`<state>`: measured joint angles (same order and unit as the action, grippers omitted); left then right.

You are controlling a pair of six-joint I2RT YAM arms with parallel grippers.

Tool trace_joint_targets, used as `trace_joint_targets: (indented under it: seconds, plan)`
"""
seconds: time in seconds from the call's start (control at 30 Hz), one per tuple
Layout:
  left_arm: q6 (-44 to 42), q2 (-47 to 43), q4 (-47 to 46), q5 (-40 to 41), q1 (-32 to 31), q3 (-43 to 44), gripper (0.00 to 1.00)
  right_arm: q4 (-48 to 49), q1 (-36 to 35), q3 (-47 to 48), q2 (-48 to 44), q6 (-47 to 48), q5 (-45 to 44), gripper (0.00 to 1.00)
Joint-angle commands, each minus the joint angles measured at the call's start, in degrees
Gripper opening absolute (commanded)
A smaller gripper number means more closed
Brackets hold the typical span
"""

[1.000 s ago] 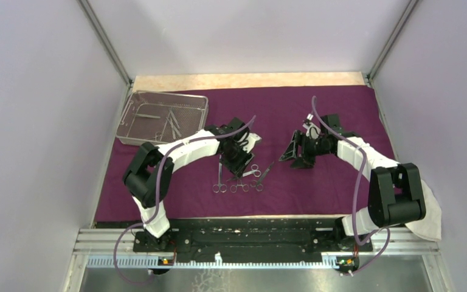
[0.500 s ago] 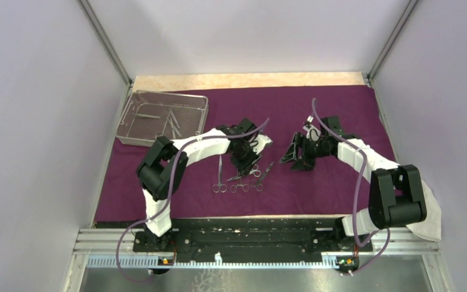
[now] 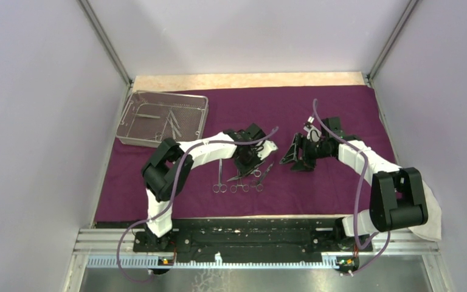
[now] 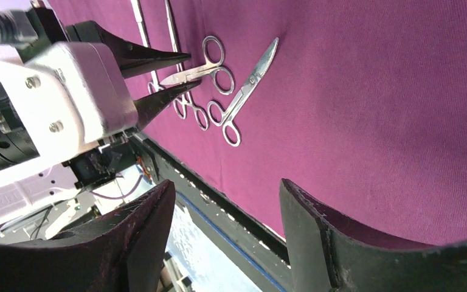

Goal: Open and lay out the surgical kit
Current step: Pick up the medical item from the surgical kit.

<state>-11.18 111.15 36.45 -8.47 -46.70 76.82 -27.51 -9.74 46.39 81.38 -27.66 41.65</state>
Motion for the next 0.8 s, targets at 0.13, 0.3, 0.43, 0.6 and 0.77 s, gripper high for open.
trace_joint_targets:
  seconds: [0.13, 0.3, 0.43, 0.6, 0.77]
  plan:
    - [-0.69, 2.96, -0.14, 4.82, -2.74, 0.75, 0.35, 1.23, -0.21, 0.01, -2.01, -0.22, 0.19, 0.63]
    - [-1.16, 2.97, -0.28, 6.64, -3.12, 0.31, 0.27, 1.14, -0.25, 0.06, -2.13, -0.12, 0.07, 0.63]
    - [-1.75, 1.96, -0.35, 6.8, -3.22, 0.67, 0.22, 1.14, -0.27, 0.1, -2.17, -0.11, 0.18, 0.63]
    - [-2.37, 0.79, 0.37, 7.31, -3.4, 1.75, 0.18, 1.22, -0.27, 0.03, -2.13, -0.14, 0.17, 0.63]
    - [-2.38, -0.71, 1.34, 7.23, -3.4, 3.3, 0.14, 1.53, -0.28, 0.09, -2.0, -0.41, 0.17, 0.63]
